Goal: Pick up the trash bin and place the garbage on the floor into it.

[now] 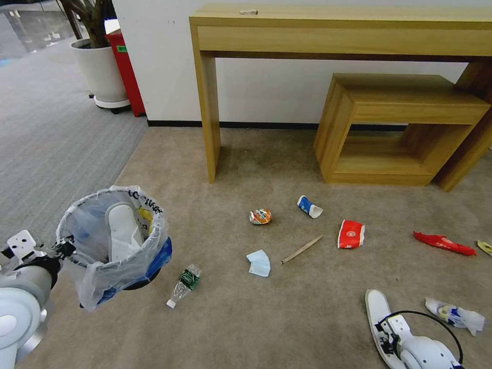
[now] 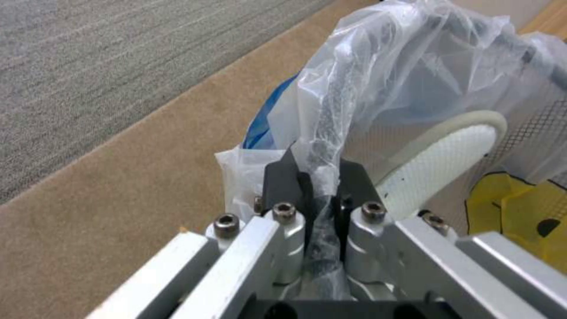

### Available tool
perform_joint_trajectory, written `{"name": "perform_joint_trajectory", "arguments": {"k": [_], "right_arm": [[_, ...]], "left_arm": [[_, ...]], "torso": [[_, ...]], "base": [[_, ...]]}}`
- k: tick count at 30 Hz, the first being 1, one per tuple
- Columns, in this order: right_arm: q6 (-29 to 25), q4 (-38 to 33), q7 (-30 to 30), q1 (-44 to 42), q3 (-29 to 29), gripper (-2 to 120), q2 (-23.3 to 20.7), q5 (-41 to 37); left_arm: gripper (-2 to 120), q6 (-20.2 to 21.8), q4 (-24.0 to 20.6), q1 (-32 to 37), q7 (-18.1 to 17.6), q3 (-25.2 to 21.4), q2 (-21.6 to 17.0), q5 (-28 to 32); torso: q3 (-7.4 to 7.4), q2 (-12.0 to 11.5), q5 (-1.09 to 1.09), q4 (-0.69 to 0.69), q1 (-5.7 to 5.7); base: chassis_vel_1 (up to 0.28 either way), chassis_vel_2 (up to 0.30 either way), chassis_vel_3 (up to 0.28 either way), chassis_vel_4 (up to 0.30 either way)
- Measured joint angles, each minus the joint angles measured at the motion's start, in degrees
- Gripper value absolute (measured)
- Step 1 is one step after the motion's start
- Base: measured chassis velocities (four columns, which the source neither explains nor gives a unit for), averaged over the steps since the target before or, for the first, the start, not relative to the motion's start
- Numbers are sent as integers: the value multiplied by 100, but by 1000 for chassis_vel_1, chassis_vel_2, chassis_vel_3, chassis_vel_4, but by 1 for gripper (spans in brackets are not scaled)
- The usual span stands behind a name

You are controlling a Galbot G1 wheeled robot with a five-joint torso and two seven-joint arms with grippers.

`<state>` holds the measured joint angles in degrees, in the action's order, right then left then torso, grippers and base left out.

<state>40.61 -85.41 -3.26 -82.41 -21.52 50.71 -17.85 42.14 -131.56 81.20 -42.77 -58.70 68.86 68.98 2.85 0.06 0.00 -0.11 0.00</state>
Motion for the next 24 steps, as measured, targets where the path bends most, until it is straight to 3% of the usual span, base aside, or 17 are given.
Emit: {"name": "perform_joint_trajectory", "arguments": {"k": [1, 10, 19, 22, 23, 24], "right_arm": [[-13, -9, -7, -4, -13, 0, -14, -4], [-120, -183, -87, -91, -115, 0, -68, -7], [-431, -1119, -397, -293, -374, 0, -203, -280], [-1225, -1500, -498, -240, -439, 0, -213, -484], [-1225, -1500, -498, -240, -439, 0, -213, -484], [-2209, -1661, -353, -101, -444, 0, -211, -553]], "left_arm": [[2, 0, 0, -1, 0, 13, 7, -15], [2, 0, -4, -3, 0, 106, 43, -87], [2, 0, -2, -12, 3, 211, 45, -152], [2, 0, -33, 23, 9, 346, 26, -165], [2, 0, -33, 23, 9, 346, 26, -165], [2, 0, -136, 87, 3, 510, -40, -79]], "torso": [[0, 0, 0, 0, 0], [0, 0, 1, 0, 0], [0, 0, 0, 0, 0], [0, 0, -1, 0, 0], [0, 0, -1, 0, 0], [0, 0, 0, 0, 0]], "base": [[0, 0, 0, 0], [0, 0, 0, 0], [0, 0, 0, 0], [0, 0, 0, 0], [0, 0, 0, 0], [0, 0, 0, 0]]}}
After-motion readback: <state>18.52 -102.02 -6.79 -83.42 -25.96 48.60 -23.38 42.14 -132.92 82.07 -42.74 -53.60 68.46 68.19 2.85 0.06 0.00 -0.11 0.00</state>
